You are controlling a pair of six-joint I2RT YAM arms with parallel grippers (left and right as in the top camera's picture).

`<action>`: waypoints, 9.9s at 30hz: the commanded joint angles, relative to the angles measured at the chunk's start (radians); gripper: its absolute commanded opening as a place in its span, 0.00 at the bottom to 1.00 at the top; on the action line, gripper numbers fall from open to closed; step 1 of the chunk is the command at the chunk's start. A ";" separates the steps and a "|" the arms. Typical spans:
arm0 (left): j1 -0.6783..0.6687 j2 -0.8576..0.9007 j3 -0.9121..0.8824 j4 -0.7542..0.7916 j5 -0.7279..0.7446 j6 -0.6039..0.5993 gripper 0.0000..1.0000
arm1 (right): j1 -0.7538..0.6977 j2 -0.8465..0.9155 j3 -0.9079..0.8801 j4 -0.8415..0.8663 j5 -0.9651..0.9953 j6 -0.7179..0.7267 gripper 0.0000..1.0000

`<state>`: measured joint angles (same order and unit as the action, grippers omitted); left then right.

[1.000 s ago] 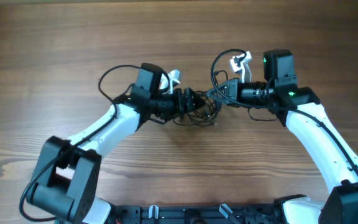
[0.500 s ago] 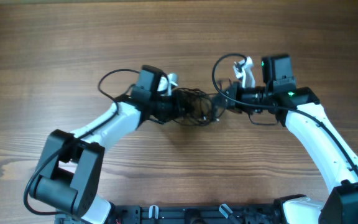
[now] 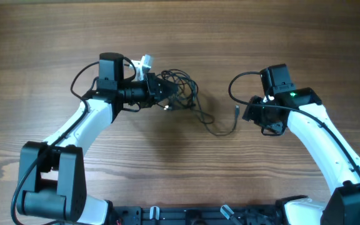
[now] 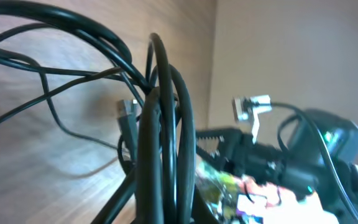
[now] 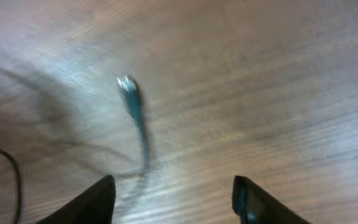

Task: Untangle cables

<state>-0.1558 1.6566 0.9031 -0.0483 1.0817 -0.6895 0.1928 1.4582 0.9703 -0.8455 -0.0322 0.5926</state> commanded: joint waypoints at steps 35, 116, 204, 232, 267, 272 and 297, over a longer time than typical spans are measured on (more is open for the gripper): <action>-0.148 -0.026 0.002 0.113 0.380 0.176 0.04 | 0.000 -0.009 0.004 0.329 -0.763 -0.432 0.19; -0.172 -0.024 0.002 -0.100 -0.232 0.214 0.16 | 0.000 -0.009 0.003 0.491 -1.069 -0.197 0.04; -0.554 0.207 0.002 0.111 -0.890 0.451 0.67 | -0.047 -0.117 0.116 -0.150 -0.171 -0.018 0.33; -0.391 -0.153 0.002 0.045 -0.645 0.298 0.04 | -0.043 -0.106 0.116 -0.143 -0.254 -0.187 0.33; -0.185 -0.204 0.002 0.010 -0.095 0.261 0.04 | 0.040 0.130 0.116 0.026 -0.040 -0.032 0.04; -0.173 -0.204 0.002 -0.011 -0.042 0.262 0.04 | 0.040 0.130 0.116 0.079 -0.278 -0.156 0.33; -0.174 -0.204 0.002 -0.026 -0.016 0.263 0.04 | 0.040 0.130 0.116 0.234 -0.526 0.463 0.36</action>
<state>-0.3317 1.4788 0.9020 -0.0727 1.0424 -0.4248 0.2302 1.5749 1.0679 -0.6403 -0.4431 1.0130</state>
